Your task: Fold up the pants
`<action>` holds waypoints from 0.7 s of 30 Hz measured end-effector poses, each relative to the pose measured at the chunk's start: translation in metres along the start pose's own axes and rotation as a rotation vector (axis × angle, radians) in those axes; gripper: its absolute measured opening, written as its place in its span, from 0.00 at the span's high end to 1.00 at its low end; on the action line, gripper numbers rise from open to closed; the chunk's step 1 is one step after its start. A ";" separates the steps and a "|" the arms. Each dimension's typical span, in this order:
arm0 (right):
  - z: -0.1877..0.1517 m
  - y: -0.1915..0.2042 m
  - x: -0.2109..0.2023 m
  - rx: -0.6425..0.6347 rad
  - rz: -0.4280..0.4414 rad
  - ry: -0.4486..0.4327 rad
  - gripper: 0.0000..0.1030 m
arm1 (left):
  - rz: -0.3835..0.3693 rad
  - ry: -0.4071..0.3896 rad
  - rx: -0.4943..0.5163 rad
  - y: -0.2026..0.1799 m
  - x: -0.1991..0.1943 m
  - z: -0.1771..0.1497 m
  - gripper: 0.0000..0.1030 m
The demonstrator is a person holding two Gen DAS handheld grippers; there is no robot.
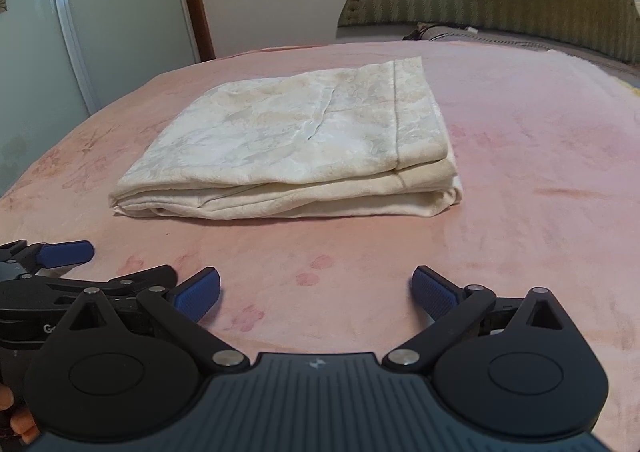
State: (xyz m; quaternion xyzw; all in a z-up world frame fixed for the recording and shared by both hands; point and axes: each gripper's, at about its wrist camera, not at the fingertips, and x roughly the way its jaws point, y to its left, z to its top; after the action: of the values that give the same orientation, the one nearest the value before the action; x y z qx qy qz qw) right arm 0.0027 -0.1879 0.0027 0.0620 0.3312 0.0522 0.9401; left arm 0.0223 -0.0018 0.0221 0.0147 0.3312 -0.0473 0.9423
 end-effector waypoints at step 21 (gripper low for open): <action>-0.005 -0.021 0.004 -0.060 -0.090 0.023 0.00 | 0.043 -0.008 -0.050 0.012 -0.005 -0.001 0.00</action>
State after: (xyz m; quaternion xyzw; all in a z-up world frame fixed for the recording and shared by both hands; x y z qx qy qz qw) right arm 0.0043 -0.2077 -0.0067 0.0183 0.3429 0.0204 0.9390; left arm 0.0187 0.0106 0.0247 -0.0018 0.3283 -0.0189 0.9444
